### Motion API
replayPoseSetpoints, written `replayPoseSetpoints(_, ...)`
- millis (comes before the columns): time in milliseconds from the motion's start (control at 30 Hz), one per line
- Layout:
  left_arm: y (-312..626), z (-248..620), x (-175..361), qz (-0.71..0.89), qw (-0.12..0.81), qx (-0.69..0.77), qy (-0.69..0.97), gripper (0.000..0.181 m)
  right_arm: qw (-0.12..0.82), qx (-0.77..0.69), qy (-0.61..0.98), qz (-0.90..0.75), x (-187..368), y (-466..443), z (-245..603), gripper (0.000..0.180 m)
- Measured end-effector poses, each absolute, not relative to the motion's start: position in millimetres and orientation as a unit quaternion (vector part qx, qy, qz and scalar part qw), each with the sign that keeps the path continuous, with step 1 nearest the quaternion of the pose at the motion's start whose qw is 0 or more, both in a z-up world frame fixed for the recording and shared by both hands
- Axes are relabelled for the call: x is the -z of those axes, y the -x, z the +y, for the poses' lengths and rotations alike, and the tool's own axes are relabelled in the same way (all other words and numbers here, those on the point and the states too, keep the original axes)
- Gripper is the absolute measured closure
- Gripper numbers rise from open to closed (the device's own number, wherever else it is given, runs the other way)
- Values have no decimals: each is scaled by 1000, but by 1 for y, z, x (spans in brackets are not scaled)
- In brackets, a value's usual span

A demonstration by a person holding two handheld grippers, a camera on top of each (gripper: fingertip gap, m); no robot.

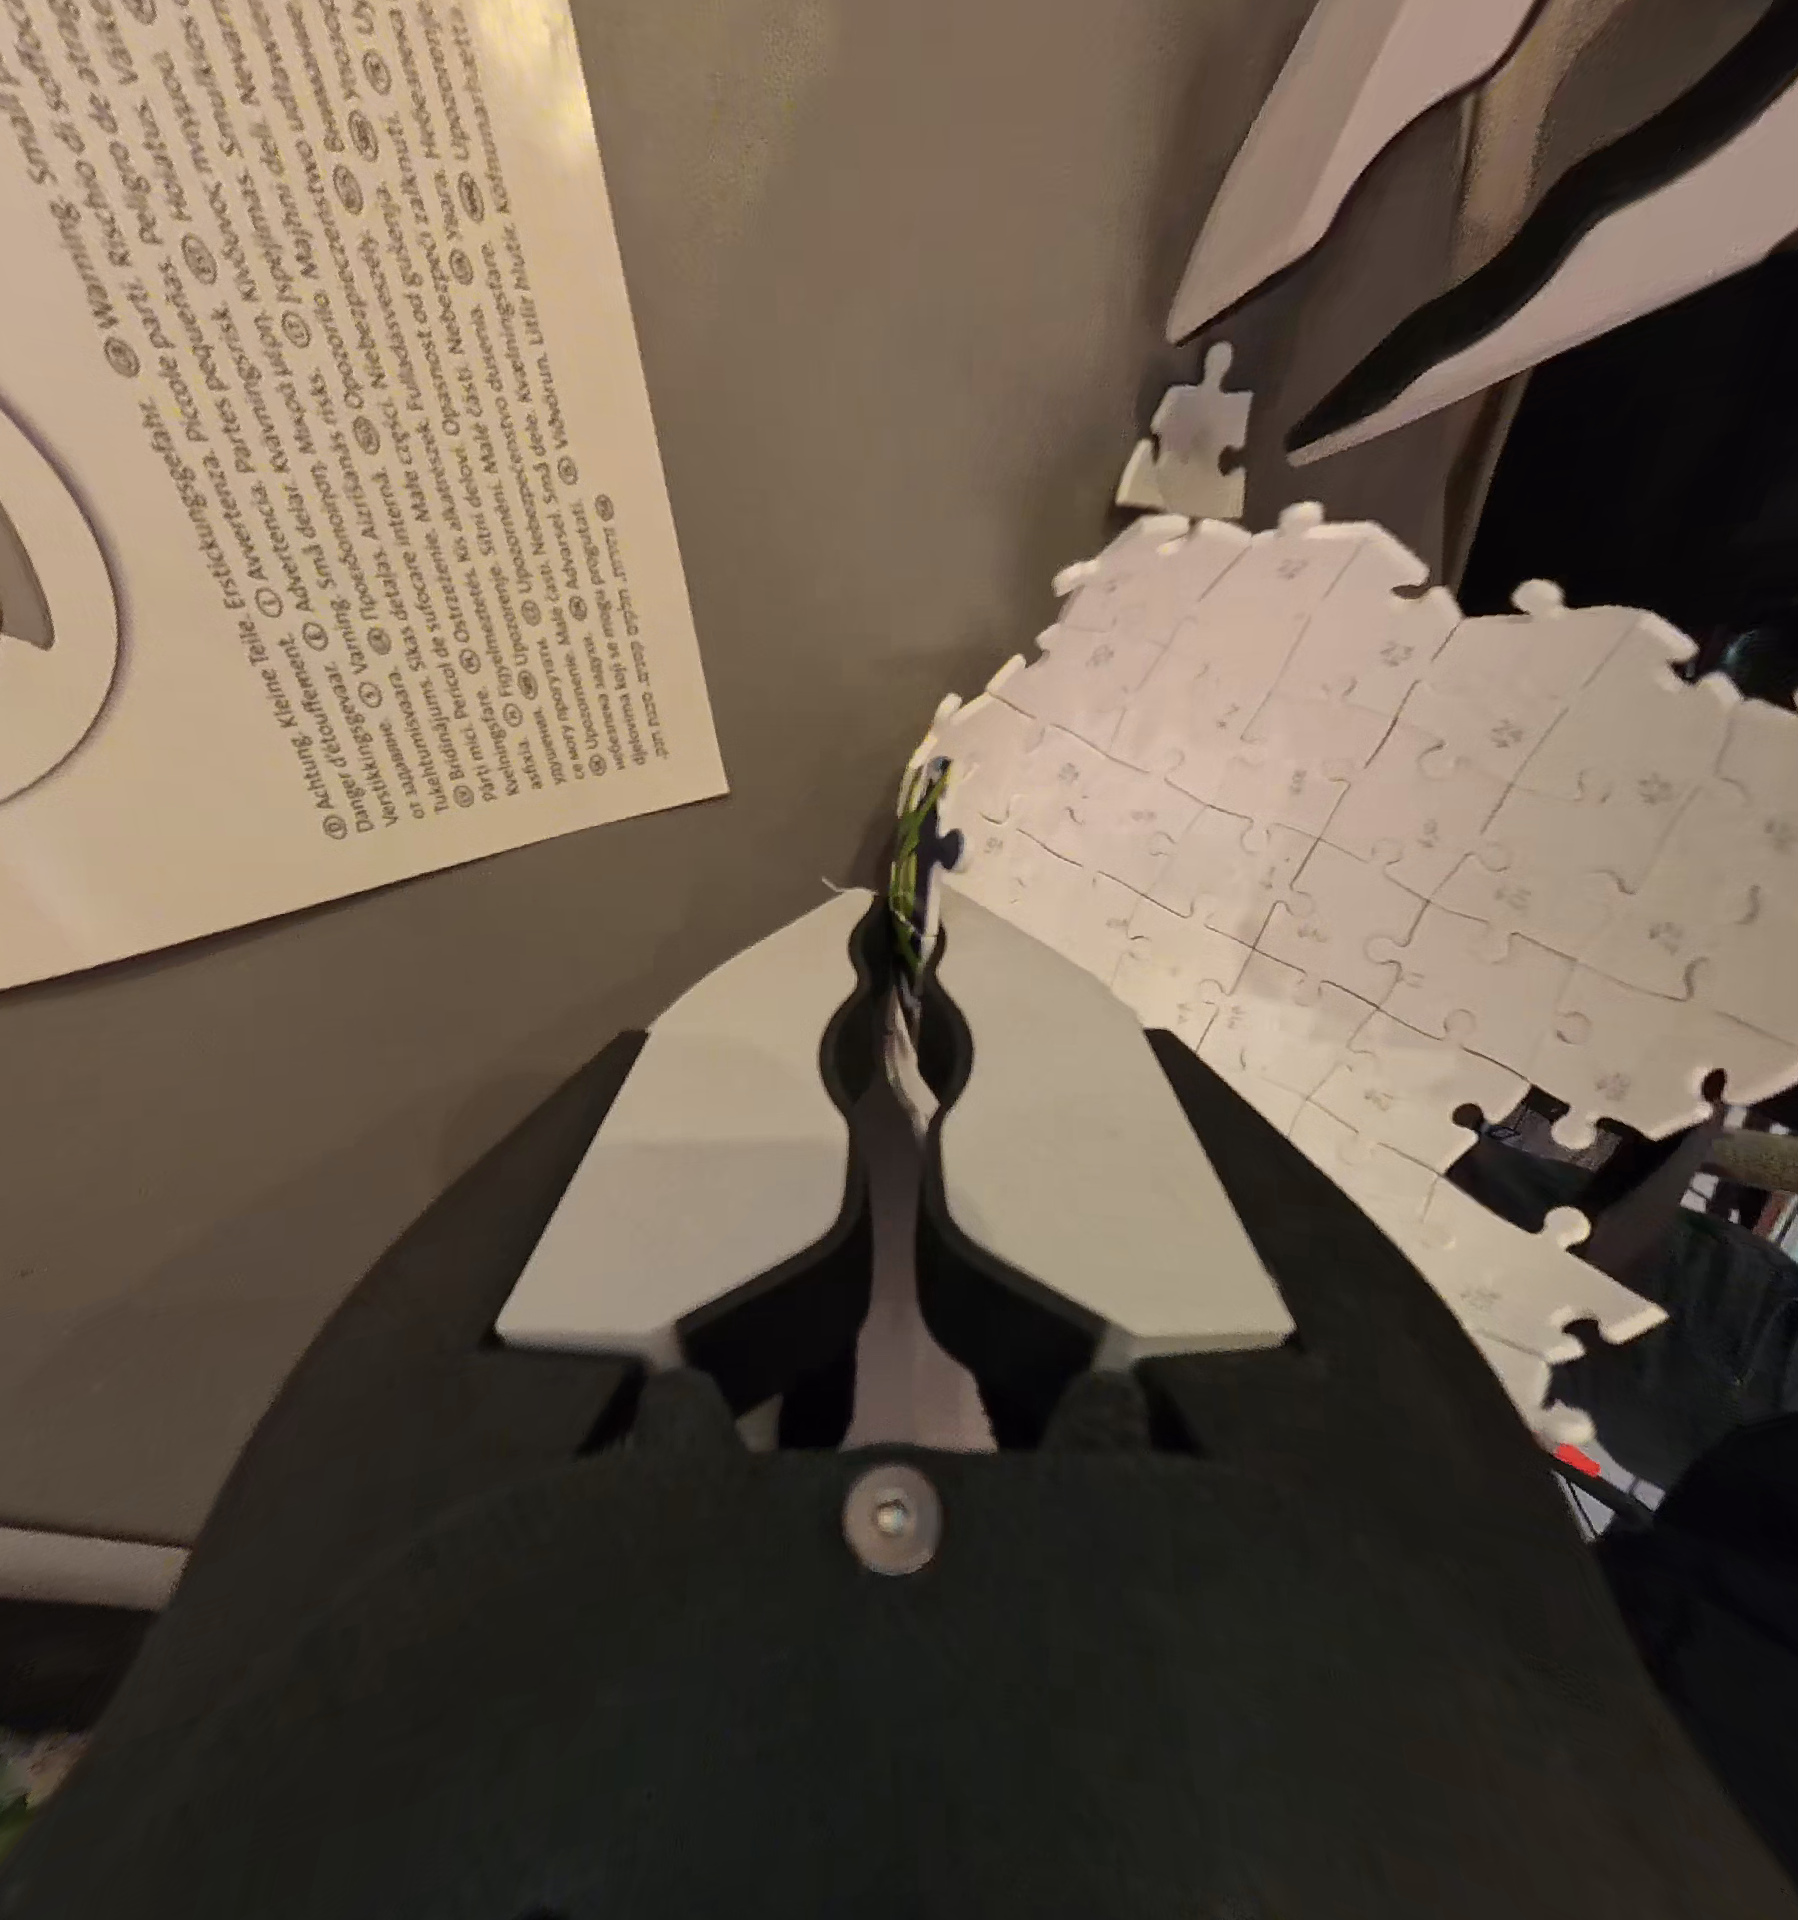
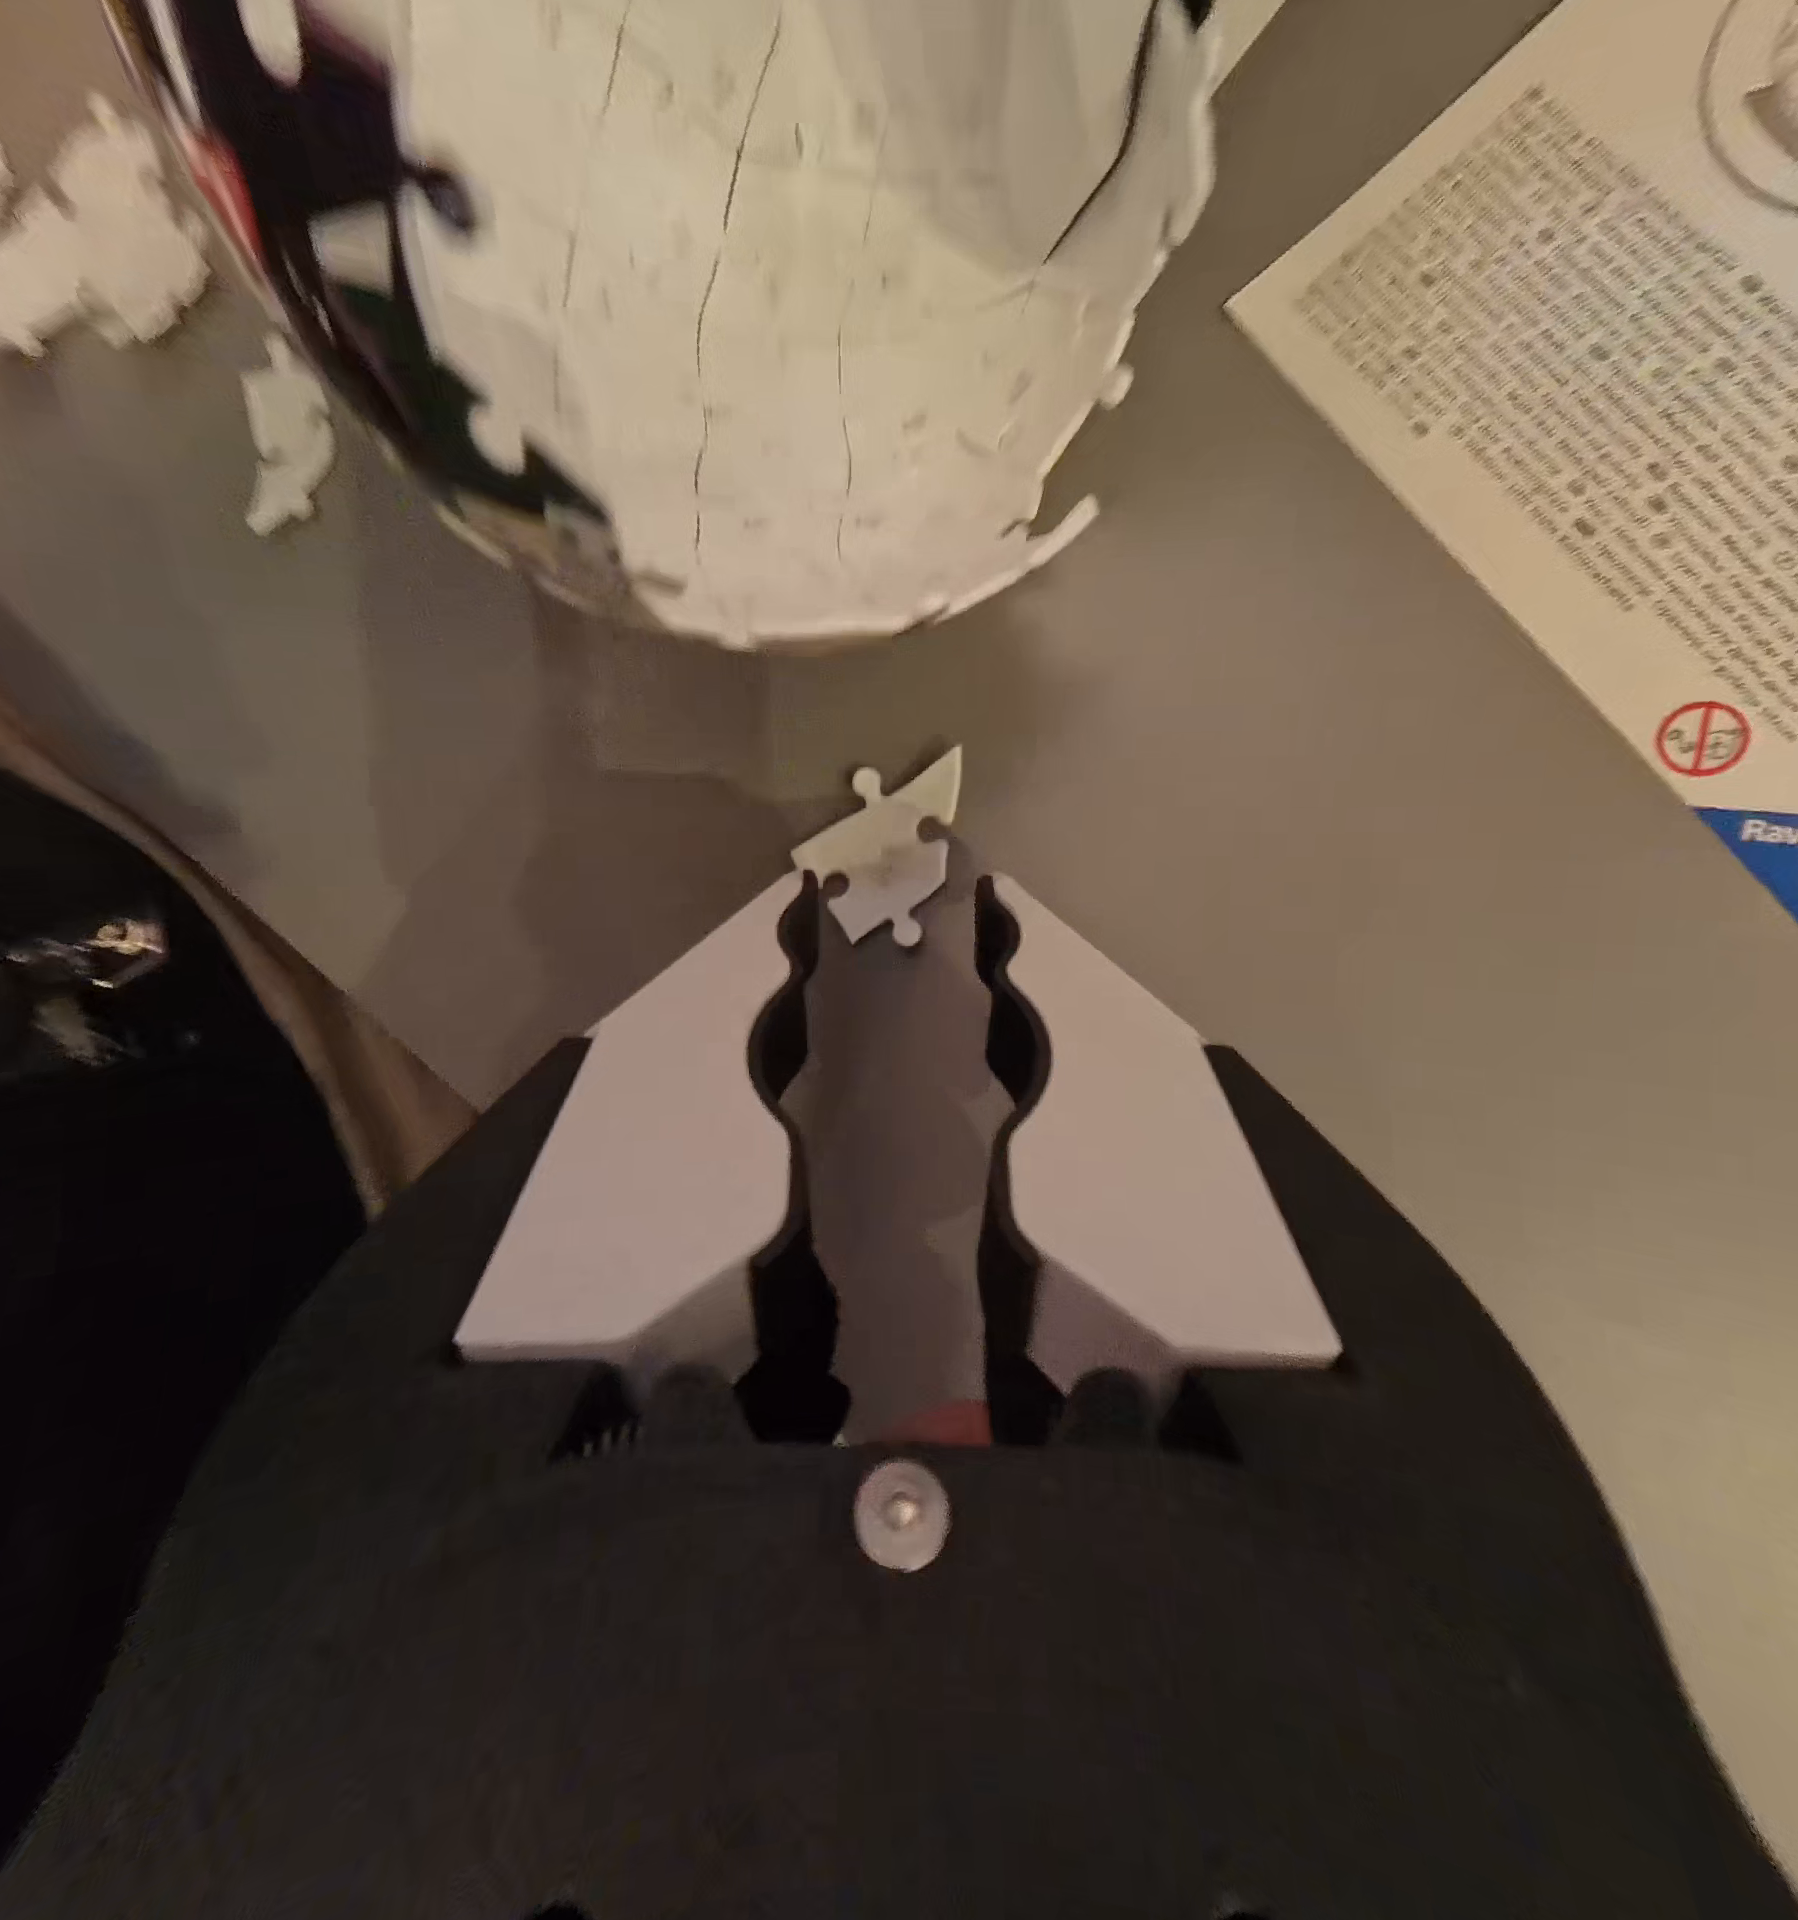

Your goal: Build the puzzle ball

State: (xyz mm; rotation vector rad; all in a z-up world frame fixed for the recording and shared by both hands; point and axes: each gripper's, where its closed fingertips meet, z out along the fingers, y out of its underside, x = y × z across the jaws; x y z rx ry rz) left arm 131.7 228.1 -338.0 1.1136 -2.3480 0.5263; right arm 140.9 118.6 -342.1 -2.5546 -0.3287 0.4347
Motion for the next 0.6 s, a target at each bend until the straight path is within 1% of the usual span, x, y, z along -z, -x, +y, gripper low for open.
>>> replayPoseSetpoints(33,-132,228,338,-859,242,-191,-409,179,262,-144,945,-132,346,-139,118,149)
replayPoseSetpoints(133,-130,227,338,-859,243,-189,-408,179,268,-107,946,-150,348,-139,120,152)
replayPoseSetpoints(200,-130,228,338,-859,241,-188,-410,179,272,-97,946,-148,349,-140,122,163)
replayPoseSetpoints(367,-127,228,338,-860,240,-190,-408,179,281,-112,941,-153,348,-143,121,180)
replayPoseSetpoints(533,-123,228,338,-863,242,-184,-404,178,263,-109,934,-217,348,-155,124,180)
replayPoseSetpoints(600,-122,227,338,-864,244,-183,-402,179,263,-81,928,-252,348,-163,132,180)
